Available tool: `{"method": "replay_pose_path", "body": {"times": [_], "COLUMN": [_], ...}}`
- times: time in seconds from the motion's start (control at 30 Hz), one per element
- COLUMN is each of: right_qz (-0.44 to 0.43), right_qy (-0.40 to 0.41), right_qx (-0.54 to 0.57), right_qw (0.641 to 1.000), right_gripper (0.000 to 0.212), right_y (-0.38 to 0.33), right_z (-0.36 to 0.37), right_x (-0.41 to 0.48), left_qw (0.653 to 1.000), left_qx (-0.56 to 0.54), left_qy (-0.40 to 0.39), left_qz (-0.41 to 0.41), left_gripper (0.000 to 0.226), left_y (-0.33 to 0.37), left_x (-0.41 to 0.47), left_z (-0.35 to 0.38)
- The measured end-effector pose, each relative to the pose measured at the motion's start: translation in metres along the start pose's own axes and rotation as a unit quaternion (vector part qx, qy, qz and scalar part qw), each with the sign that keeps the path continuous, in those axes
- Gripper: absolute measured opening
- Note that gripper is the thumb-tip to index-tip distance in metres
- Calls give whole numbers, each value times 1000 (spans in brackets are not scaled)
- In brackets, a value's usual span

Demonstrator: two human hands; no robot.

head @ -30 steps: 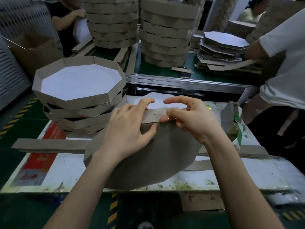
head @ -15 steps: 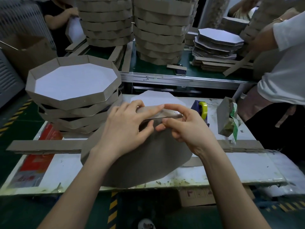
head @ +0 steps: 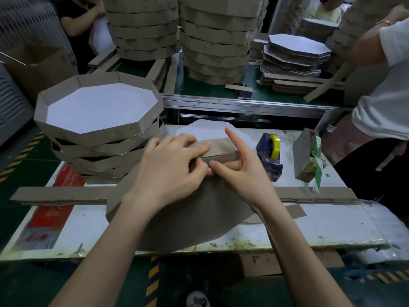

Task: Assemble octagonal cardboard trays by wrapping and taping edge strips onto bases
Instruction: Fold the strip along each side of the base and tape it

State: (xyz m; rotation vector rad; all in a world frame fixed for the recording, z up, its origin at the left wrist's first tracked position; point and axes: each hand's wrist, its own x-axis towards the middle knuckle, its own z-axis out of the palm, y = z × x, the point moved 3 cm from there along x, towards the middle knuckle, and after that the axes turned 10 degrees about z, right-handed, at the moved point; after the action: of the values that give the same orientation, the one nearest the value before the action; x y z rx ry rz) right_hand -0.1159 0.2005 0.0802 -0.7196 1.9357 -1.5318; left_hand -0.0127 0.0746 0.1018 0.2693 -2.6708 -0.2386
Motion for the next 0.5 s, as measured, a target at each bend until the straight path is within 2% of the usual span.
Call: {"method": "replay_pose_path", "body": {"times": [0.1, 0.17, 0.27, 0.33, 0.4, 0.43, 0.5], "right_qz": [-5, -9, -34, -38, -60, -74, -77], "right_qy": [12, 21, 51, 38, 26, 51, 166], "right_qx": [-8, -24, -166, -241, -186, -125, -4], "right_qw": [1000, 999, 984, 969, 980, 988, 983], "right_gripper": [76, 83, 95, 98, 90, 79, 47], "right_y": [6, 8, 5, 8, 9, 9, 15], "right_z": [-2, -6, -15, -21, -38, -52, -86], "right_x": [3, 6, 10, 12, 14, 20, 40], "left_qw": [1000, 999, 999, 999, 999, 999, 1000], "left_qx": [-4, 1, 6, 11, 12, 12, 16], "left_qy": [25, 32, 44, 44, 41, 35, 6], "left_qz": [-11, -9, 4, 9, 12, 13, 18], "left_gripper": [41, 40, 40, 40, 39, 39, 42], "left_y": [2, 1, 2, 2, 1, 0, -1], "left_x": [8, 12, 17, 21, 24, 26, 29], "left_z": [2, 5, 7, 9, 9, 9, 10]}}
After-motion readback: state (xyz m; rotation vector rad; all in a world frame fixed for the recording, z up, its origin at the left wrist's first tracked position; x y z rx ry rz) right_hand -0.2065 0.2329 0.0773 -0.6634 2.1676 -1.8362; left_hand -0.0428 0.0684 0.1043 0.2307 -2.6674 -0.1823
